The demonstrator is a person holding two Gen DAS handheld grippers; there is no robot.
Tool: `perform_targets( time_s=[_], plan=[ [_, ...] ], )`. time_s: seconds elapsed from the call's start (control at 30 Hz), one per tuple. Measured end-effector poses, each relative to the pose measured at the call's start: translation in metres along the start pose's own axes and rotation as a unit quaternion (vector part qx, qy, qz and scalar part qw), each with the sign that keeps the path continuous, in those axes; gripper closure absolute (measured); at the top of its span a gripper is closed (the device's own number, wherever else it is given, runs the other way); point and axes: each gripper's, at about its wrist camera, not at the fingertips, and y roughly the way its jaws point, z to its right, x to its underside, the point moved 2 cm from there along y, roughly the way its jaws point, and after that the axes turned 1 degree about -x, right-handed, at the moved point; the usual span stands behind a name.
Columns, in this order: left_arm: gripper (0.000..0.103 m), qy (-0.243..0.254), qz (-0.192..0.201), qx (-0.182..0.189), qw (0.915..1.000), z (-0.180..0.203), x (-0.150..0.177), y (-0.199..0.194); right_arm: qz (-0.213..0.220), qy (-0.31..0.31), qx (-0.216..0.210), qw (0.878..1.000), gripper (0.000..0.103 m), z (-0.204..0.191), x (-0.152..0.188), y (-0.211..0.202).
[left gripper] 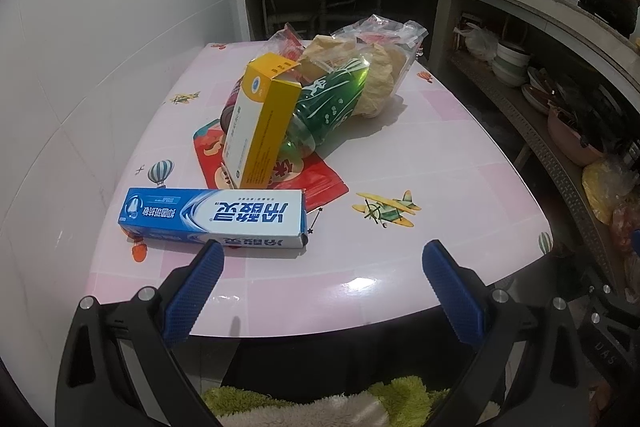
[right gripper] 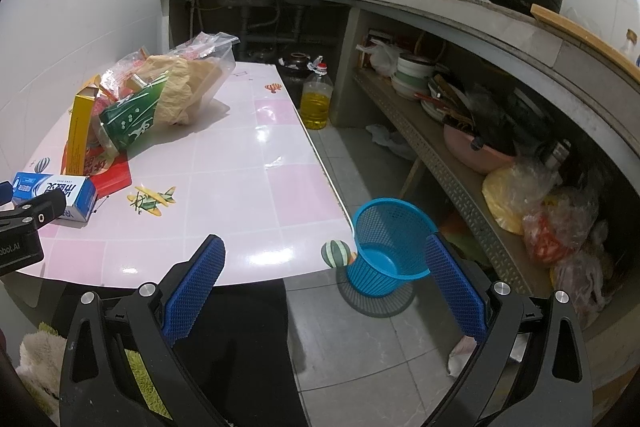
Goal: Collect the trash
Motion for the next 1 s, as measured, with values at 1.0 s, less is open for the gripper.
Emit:
perform_targets(
  time_s=[1.0],
  plan=[
    [0.006, -0.001, -0.004, -0.004, 1.0, 0.0003, 0.0008, 0.0001, -0.002, 0.002, -0.001, 1.0, 0.008, 0.002, 0.0014, 0.0035]
  ],
)
